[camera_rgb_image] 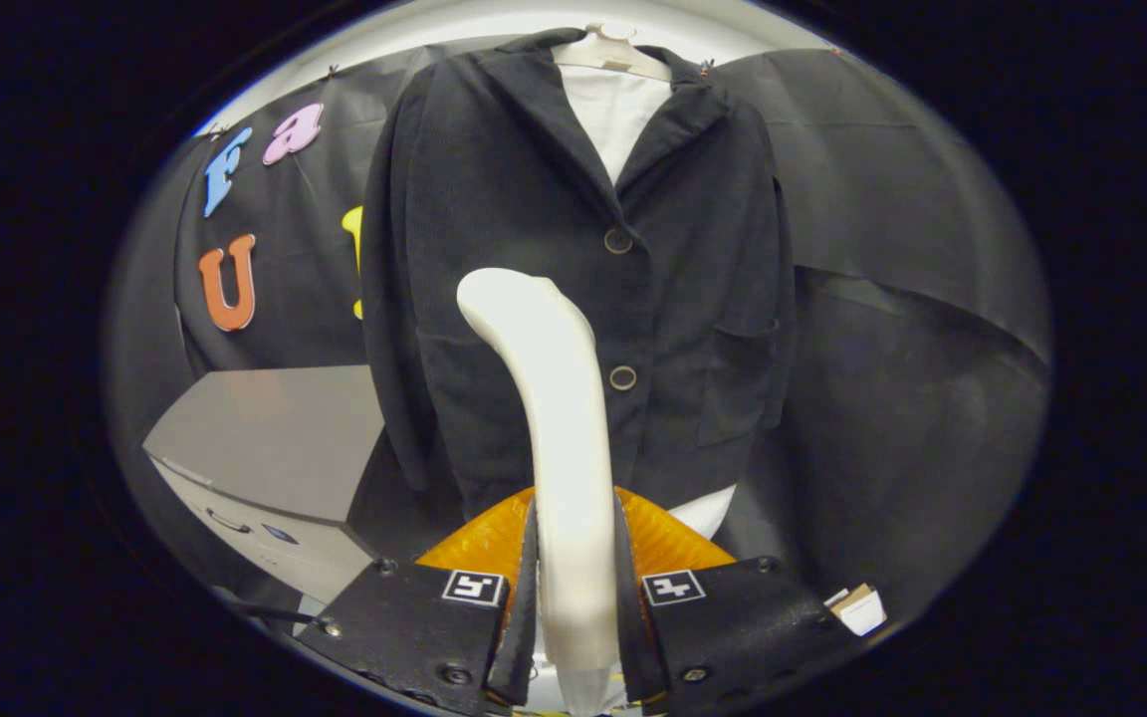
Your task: Iron the clothes twice with a garment steamer, once on the left side and once on the right side.
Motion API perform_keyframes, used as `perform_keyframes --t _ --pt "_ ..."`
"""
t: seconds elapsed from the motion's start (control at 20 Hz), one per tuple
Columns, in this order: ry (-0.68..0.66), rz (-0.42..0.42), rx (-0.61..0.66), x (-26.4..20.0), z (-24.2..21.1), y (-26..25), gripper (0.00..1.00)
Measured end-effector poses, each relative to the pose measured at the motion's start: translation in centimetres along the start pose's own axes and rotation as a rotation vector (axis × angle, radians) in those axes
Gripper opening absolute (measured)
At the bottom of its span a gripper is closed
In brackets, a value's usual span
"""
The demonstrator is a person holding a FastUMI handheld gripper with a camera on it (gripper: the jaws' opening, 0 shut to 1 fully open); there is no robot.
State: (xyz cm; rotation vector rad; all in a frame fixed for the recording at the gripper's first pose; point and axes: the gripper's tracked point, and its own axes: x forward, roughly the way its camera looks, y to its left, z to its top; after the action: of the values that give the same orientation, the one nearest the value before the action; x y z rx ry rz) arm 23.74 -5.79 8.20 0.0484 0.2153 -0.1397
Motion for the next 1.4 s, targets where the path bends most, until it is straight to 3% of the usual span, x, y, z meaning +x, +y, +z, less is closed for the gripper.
perform_keyframes --t 0.9,1.4 --pt "0.189 -0.008 -0.038 3.2 -10.0 0.5 0.37" --pt "0.159 -0.002 0.037 0.7 -8.7 -2.0 0.38"
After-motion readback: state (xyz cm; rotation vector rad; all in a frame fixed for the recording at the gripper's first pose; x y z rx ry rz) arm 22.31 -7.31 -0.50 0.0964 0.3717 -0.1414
